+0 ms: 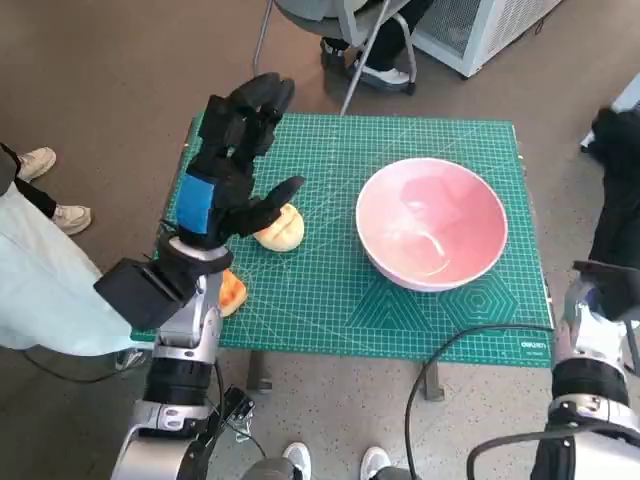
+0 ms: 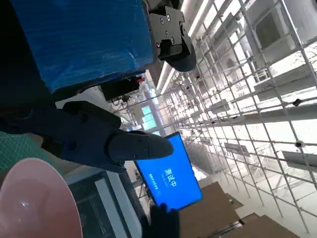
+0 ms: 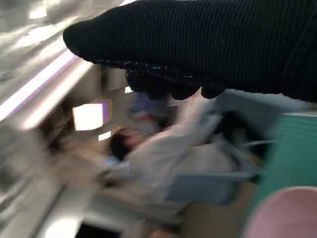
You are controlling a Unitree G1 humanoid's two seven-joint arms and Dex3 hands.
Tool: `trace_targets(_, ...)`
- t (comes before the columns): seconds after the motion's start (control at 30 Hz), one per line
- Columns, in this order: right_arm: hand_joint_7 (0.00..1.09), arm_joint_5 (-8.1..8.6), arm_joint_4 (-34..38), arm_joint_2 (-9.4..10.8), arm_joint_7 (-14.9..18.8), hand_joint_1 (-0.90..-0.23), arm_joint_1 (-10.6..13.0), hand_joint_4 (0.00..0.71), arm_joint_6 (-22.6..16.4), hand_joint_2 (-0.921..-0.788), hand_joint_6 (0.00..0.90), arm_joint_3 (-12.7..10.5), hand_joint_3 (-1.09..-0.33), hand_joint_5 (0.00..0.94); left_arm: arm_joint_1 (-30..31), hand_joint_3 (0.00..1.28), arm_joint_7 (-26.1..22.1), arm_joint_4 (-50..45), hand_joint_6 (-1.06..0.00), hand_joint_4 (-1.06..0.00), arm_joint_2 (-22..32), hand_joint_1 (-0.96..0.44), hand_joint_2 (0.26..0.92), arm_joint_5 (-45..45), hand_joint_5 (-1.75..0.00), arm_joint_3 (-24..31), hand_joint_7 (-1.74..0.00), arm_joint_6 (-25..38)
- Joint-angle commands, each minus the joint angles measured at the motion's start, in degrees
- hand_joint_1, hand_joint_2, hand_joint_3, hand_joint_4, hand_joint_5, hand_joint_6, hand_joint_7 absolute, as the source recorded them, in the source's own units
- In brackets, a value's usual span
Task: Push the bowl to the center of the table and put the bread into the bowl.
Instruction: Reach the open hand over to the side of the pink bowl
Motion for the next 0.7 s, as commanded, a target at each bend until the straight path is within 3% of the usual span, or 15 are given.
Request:
trace_targets(0.03,0.68,-1.44,3.6,1.1,-3.1,-0.518,0.2,0.251,6.1,-0.921,0.005,0.6,-0.881,0.002,0.1,0.27,0.4,0.0,-0.02,-0.2,0.3,-0.46,0.921,0.3,-0.11,0.2,-0.71,-0.5)
trace_targets(0.3,0.59,-0.81,5.4,4.0,-3.0,-0.542,0.1,0.231,13.0,-0.921,0.054,0.0,-0.872,0.0,1.3,0.26,0.3,-1.6,-0.03,-0.22,1.4,-0.47,0.921,0.1,-0.08,0.6,-0.67,-0.3)
trace_targets(0.5,0.56,1.75,5.8,6.1,0.5,-0.524,-0.6,0.186,16.8,-0.921,0.047,-2.3,-0.891,0.0,2.0,0.26,0.1,-1.9,-0.05,-0.23,2.0,-0.48,0.921,-0.3,-0.06,1.1,-0.62,-0.2)
trace_targets(0.7,0.55,3.3,6.3,8.3,1.8,-0.501,-1.8,0.177,19.6,-0.921,0.049,-4.0,-0.904,0.001,3.2,0.25,0.4,-3.1,-0.07,-0.24,2.5,-0.51,0.921,-0.2,-0.04,1.5,-0.58,0.4)
